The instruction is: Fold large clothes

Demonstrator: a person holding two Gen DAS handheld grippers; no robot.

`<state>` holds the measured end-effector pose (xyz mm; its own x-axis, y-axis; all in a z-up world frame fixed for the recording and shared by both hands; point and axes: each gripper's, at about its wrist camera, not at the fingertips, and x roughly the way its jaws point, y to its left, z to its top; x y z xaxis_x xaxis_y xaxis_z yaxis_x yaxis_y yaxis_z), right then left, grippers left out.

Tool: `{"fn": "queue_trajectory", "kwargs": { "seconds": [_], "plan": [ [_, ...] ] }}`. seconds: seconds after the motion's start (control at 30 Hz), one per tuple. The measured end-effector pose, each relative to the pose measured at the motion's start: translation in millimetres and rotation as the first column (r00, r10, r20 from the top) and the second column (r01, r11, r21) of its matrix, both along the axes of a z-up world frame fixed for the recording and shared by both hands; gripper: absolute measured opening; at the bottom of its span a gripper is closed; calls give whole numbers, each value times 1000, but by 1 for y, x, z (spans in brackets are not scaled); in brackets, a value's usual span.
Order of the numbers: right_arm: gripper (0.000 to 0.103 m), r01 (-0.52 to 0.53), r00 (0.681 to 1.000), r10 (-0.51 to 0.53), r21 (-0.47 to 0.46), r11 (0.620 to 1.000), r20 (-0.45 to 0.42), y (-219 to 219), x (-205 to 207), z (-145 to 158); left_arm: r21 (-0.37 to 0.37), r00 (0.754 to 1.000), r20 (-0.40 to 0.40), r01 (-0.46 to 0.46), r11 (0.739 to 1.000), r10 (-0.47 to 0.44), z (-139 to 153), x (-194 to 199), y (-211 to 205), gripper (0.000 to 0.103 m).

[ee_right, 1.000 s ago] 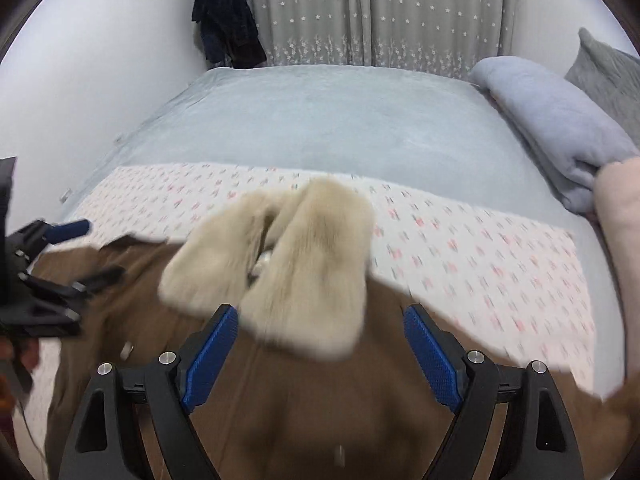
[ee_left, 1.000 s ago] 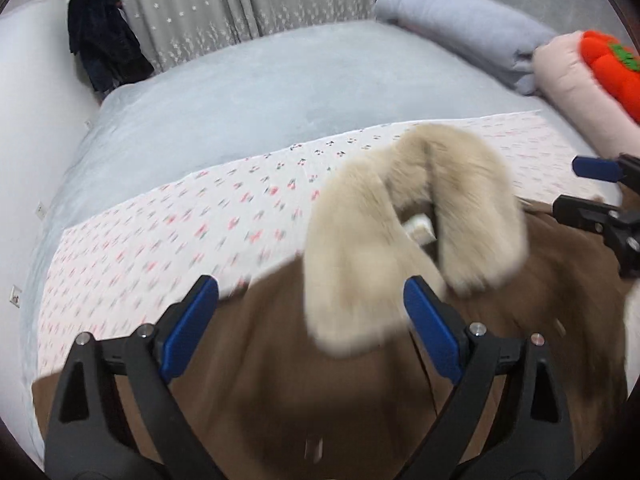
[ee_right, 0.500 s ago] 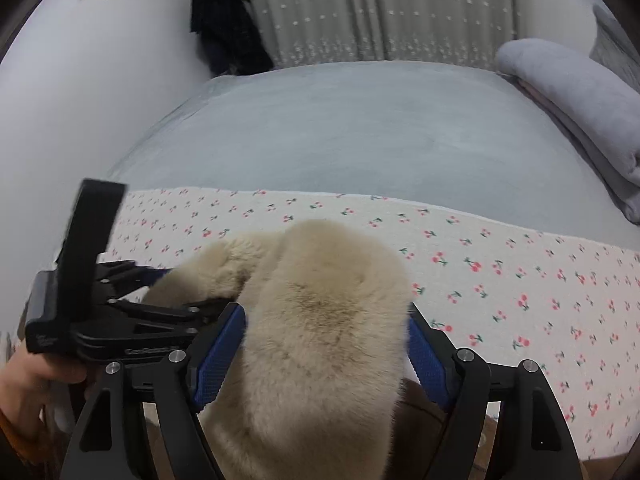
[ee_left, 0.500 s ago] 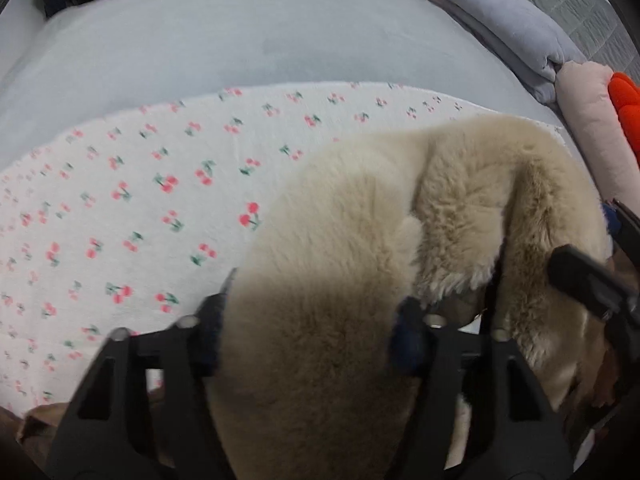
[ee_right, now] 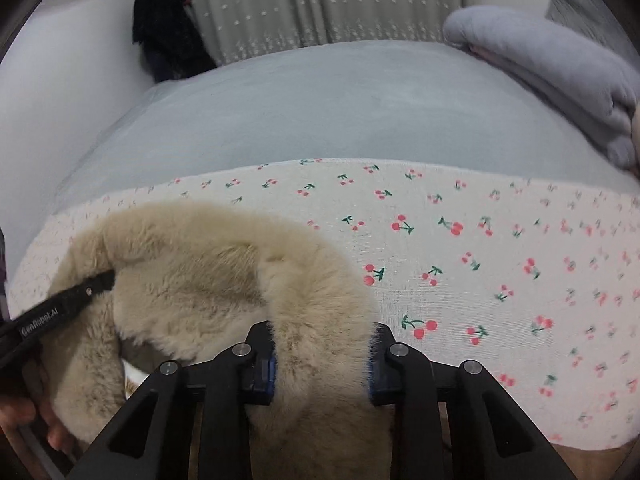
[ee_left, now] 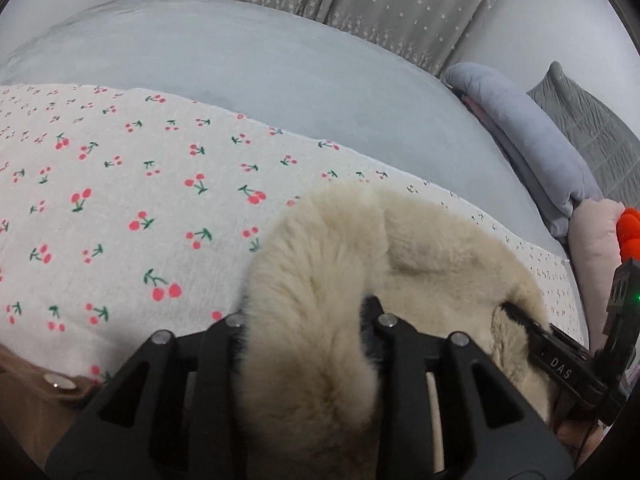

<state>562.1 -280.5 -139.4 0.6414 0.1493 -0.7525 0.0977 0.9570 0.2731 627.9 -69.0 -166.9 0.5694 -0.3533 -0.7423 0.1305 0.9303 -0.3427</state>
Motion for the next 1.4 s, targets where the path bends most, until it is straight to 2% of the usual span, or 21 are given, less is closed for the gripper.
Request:
{"fn": "queue_trajectory", "kwargs": {
  "seconds": [0.07, 0.13, 0.2, 0.33, 0.4, 0.47, 0.57, 0.6, 0.63, 0.67, 0.73, 0.8, 0.9, 0.97, 1.07, 1.23, 1.3, 1.4],
  "plan": [
    [37, -6, 1000, 5, 40, 999, 18, -4, -2, 1, 14, 1000, -2, 7, 1000, -7, 4, -2, -3, 44],
    [54, 1, 1000, -3, 61, 998, 28, -8, -11, 10, 37, 1000, 10, 14, 999, -14, 13, -7, -6, 60],
    [64, -11, 998, 8, 53, 999, 68, -7, -28, 26, 52, 998, 53, 18, 998, -21, 28, -20, -6, 62],
    [65, -26, 987, 33, -47, 999, 160, 9, -67, 52, 48, 981, 190, 41, 998, -49, 61, -51, 7, 66],
    [65, -42, 982, 56, -79, 996, 183, 16, -80, 58, 79, 969, 231, 75, 994, -91, 71, -63, 10, 66],
    [64, -54, 978, 75, -114, 992, 193, 27, -92, 57, 87, 966, 222, 112, 990, -129, 70, -66, 11, 66],
    [64, -64, 979, 90, -143, 988, 184, 33, -82, 37, 171, 974, 182, 106, 980, -138, 37, -62, 4, 66],
    [64, -64, 986, 84, -138, 988, 144, 32, -71, 23, 191, 984, 126, 100, 977, -125, 19, -50, 5, 67],
    [64, -73, 992, 83, -106, 992, 92, 27, -61, 10, 166, 989, 88, 107, 980, -123, 9, -41, 8, 71],
    [65, -80, 995, 82, -36, 996, 51, 19, -51, -1, 135, 991, 66, 108, 985, -118, 4, -35, 12, 72],
    [67, -74, 996, 72, 43, 996, 44, 8, -39, -6, 111, 992, 60, 107, 988, -114, 2, -27, 15, 74],
    [68, -77, 997, 76, 24, 997, 33, 11, -37, -5, 140, 991, 56, 111, 984, -120, 2, -26, 10, 75],
    [71, -70, 997, 71, -24, 997, 36, 19, -46, 10, 175, 993, 56, 96, 980, -107, 14, -34, 7, 75],
    [73, -77, 996, 78, -22, 997, 31, 20, -60, 19, 164, 993, 51, 93, 982, -102, 33, -48, 9, 75],
    [80, -70, 997, 71, -53, 996, 22, 14, -88, 39, 165, 993, 48, 97, 982, -107, 60, -77, 16, 85],
    [84, -57, 998, 59, -38, 998, 38, 6, -140, 78, 158, 996, 52, 58, 986, -67, 96, -126, 49, 91],
    [85, -53, 997, 55, -54, 997, 48, 9, -160, 91, 184, 997, 66, 35, 982, -48, 104, -145, 64, 96],
    [87, -59, 996, 63, -77, 995, 57, 11, -188, 107, 231, 997, 76, -6, 973, -12, 108, -173, 91, 98]
  ]
}}
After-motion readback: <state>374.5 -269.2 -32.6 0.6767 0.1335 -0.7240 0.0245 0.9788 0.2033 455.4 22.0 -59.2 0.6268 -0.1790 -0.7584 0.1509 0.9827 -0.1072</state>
